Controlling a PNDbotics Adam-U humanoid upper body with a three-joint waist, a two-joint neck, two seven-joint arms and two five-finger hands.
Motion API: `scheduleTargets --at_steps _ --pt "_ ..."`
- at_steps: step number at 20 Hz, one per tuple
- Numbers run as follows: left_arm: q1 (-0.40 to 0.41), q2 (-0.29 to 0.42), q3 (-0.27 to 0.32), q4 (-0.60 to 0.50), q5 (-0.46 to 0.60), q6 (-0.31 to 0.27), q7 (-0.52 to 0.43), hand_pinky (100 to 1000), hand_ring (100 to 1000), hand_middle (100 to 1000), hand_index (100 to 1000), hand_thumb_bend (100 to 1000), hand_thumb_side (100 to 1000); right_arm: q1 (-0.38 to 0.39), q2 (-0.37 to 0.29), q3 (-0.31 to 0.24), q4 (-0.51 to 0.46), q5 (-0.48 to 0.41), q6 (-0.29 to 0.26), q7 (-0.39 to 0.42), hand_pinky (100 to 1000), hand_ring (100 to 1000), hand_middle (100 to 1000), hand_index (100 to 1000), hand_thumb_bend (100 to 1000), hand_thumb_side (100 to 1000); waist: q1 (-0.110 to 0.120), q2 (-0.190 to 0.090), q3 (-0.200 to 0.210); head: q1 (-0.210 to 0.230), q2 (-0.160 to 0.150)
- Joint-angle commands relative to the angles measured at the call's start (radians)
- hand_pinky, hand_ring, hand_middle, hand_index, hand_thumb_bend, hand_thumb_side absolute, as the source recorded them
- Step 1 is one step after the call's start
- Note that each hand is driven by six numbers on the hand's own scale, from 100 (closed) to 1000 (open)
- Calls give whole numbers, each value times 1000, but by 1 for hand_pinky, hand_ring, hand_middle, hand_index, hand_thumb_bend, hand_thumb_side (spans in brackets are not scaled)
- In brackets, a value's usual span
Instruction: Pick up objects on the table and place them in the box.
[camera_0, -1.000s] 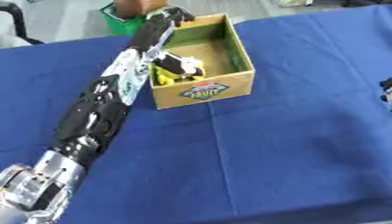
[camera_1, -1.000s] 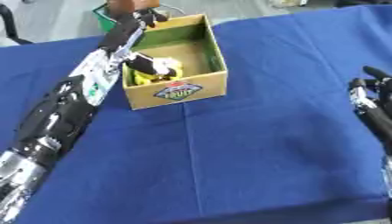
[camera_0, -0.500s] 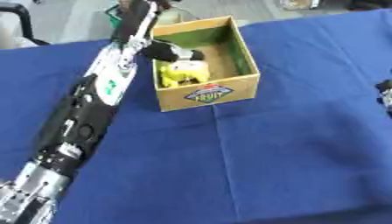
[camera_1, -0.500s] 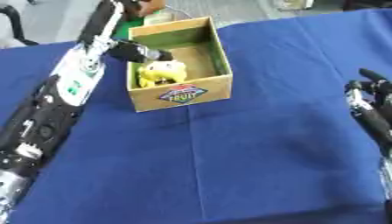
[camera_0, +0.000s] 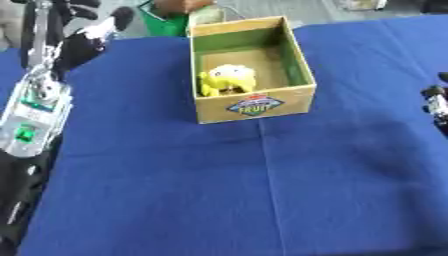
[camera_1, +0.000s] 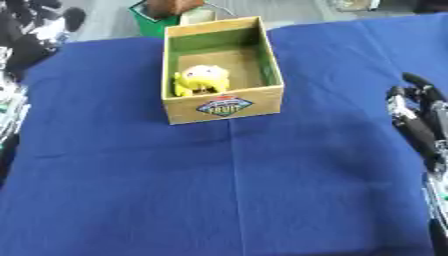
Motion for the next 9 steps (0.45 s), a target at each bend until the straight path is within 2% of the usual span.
scheduleTargets --at_steps 1,4,5,6,9 --pt "51 -16 54 -74 32 16 51 581 604 606 729 782 421 -14 -28 -10 -28 -5 -1 -5 749 897 654 910 100 552 -4 -12 10 1 -1" --pt "109 -59 79 -91 43 26 74 576 599 601 722 779 415 -14 -32 -12 -28 -6 0 -8 749 897 654 910 100 549 -5 -9 24 2 5" --pt "124 -69 82 -94 45 28 77 575 598 600 723 767 380 -14 -31 -12 -29 -6 0 -9 749 897 654 910 100 547 -5 -8 26 3 6" --pt "136 -78 84 -96 47 29 77 574 597 600 723 775 412 -15 -29 -12 -30 -6 0 -9 749 897 654 910 100 550 -6 -8 26 4 7" --pt "162 -102 88 -100 51 28 80 572 594 596 721 770 407 -15 -28 -13 -32 -6 1 -10 749 897 654 910 100 549 -8 -6 28 8 10"
